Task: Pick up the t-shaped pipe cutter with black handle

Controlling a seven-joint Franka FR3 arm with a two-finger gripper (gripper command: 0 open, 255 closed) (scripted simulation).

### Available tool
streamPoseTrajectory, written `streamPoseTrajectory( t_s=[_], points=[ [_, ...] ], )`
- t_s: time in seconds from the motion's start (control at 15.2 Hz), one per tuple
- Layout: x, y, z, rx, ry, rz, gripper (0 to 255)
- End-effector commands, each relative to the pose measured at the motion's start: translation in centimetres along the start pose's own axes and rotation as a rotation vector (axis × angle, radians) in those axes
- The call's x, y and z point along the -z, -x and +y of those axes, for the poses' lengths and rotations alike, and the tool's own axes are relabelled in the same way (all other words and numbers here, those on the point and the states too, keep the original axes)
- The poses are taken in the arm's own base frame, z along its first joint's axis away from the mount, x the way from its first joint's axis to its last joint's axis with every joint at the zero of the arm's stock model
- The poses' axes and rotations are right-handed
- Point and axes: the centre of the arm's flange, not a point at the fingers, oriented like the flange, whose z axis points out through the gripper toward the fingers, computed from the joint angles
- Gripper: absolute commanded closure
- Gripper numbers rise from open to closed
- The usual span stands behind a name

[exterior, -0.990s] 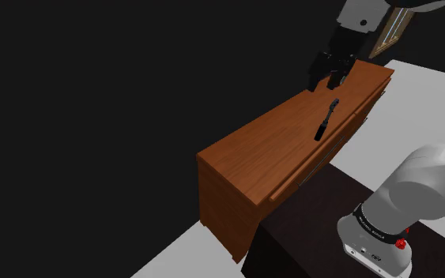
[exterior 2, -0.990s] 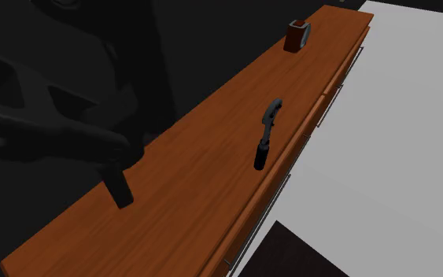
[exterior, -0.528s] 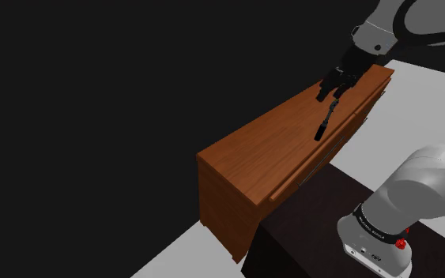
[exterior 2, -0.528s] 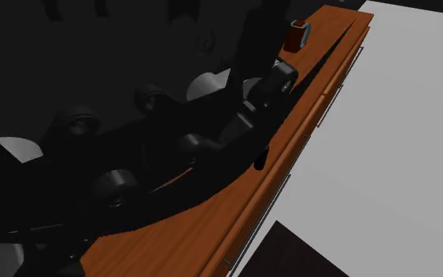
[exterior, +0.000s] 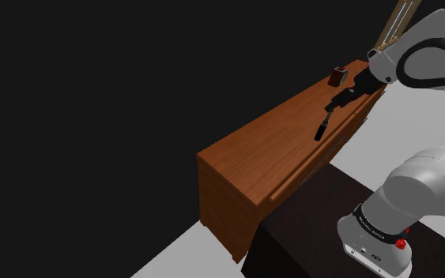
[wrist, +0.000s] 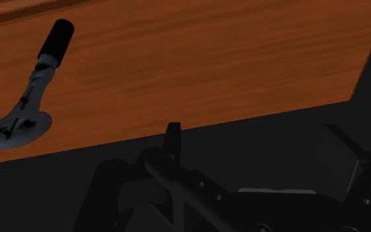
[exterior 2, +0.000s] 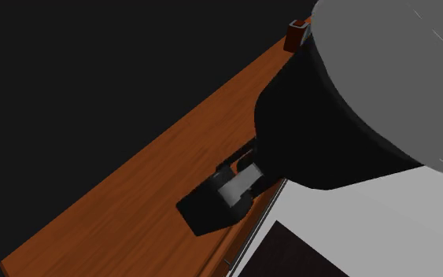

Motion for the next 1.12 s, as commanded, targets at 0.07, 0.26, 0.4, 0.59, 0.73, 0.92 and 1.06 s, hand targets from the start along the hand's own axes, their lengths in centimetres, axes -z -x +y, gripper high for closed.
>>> streamPoseTrajectory(
  t_s=[0.07, 0.26, 0.4, 0.59, 0.73, 0.92, 1.06],
  points=[
    [-1.9, 1.6, 3.3, 0.028, -0.001, 0.090, 0],
    [-4.1, 3.0, 6.8, 0.052, -0.004, 0.175, 0],
    [-5.6, 3.7, 9.2, 0.069, -0.006, 0.232, 0],
    [-7.9, 4.6, 12.7, 0.093, -0.009, 0.317, 0],
    [-9.5, 5.1, 15.1, 0.109, -0.011, 0.374, 0],
    [-11.9, 5.5, 18.7, 0.134, -0.014, 0.459, 0],
    [-13.6, 5.6, 21.1, 0.150, -0.016, 0.516, 0]
  ],
)
